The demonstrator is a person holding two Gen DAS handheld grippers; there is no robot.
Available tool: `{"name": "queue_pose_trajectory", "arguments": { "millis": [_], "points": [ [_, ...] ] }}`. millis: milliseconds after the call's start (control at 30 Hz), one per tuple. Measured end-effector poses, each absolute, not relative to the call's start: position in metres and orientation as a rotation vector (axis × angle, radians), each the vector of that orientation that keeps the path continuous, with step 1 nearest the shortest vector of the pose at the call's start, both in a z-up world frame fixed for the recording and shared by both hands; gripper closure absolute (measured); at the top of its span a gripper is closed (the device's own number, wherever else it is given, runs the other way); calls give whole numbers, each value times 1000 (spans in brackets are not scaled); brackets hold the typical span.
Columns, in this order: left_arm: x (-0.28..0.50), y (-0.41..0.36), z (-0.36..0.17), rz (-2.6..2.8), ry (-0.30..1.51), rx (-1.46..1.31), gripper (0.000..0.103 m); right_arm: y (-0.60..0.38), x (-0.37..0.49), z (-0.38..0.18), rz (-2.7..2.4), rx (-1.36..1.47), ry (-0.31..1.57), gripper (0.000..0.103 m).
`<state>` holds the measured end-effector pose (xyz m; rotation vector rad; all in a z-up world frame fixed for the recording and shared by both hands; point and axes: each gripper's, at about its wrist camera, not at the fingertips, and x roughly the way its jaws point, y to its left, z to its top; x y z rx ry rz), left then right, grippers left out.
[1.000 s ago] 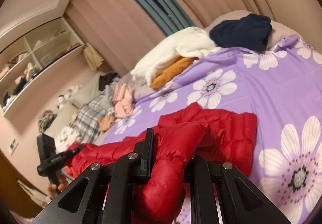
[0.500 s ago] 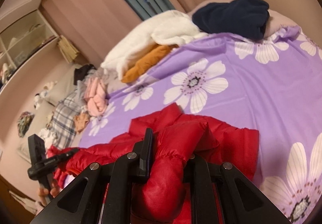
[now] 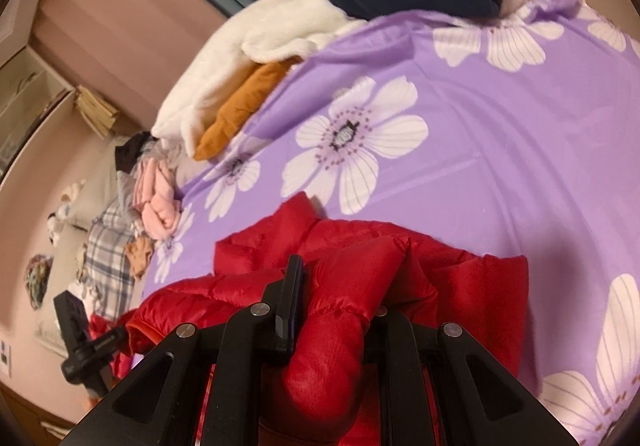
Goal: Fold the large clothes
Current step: 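Lower the folded hem onto the jacket and open both tools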
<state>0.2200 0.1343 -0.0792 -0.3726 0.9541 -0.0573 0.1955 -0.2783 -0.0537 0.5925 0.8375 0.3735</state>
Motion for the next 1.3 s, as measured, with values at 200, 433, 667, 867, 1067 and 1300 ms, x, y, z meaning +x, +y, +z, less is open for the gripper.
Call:
{"name": "queue_pose_trajectory", "arguments": {
  "millis": [200,433,667,867,1067,1300],
  "points": [
    [227,133,-87,-48,968,-364,85,-282,203,-67,358,623,872,87],
    [234,137,-93,-52,993,-393,83,-289,209,-77,358,702,908,87],
    [235,147,-91,-59,982,-503,66,-299,212,-74,376,792,901,62],
    [234,148,-85,-59,955,-535,52,-298,213,-70,370,795,890,56],
    [231,152,-76,-53,909,-543,25,-305,214,-70,379,865,865,46],
    [226,157,-69,-7,882,-510,17,-318,210,-62,325,886,808,33]
  ]
}}
